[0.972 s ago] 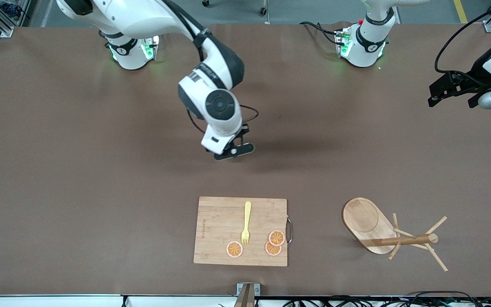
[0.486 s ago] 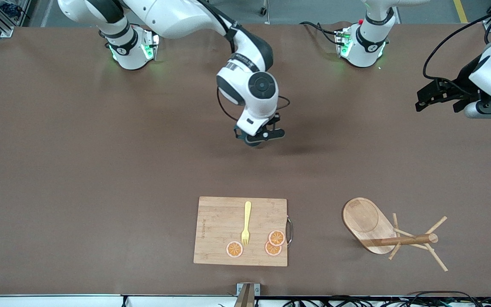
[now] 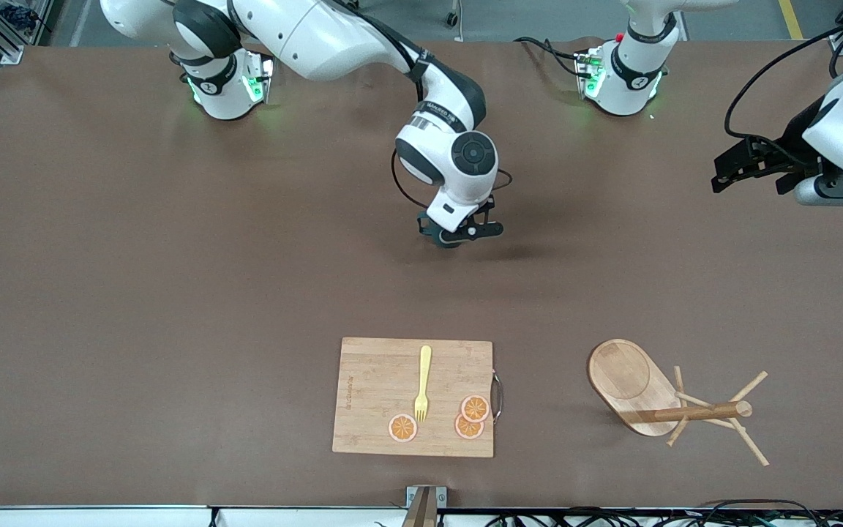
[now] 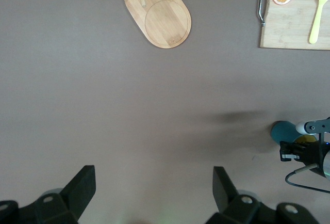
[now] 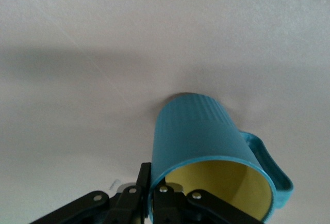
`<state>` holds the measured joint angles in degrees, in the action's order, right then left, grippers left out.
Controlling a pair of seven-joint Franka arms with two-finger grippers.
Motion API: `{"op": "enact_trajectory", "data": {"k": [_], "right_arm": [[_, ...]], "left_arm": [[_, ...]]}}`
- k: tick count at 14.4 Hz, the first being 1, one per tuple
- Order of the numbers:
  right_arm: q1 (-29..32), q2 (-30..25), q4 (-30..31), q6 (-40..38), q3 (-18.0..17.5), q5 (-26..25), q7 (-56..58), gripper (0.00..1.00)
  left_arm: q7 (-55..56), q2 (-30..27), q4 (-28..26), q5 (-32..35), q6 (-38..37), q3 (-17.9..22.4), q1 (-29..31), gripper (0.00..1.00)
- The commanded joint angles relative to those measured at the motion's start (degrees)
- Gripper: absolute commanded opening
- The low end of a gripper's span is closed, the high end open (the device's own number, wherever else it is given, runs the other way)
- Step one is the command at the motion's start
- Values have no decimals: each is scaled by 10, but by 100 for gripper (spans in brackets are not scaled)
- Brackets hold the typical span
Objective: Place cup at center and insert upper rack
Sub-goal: 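Lift the teal mug with the right gripper and carry it to the table center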
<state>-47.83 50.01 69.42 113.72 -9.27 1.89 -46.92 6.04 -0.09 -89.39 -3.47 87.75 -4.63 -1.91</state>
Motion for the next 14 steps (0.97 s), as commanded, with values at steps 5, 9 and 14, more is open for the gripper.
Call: {"op": "enact_trajectory", "data": {"k": [5, 9, 14], "right_arm": [[-3, -1, -23, -27, 5, -5, -12, 100], [26, -21, -101, -148, 1, -4, -12, 100], [152, -151, -112, -221, 5, -5, 5, 100]], "left_arm": [[19, 2, 0, -7, 2, -4, -2, 100], [20, 2, -2, -7, 1, -12, -6, 100], [32, -5, -4, -7, -6, -41, -4, 100]]}}
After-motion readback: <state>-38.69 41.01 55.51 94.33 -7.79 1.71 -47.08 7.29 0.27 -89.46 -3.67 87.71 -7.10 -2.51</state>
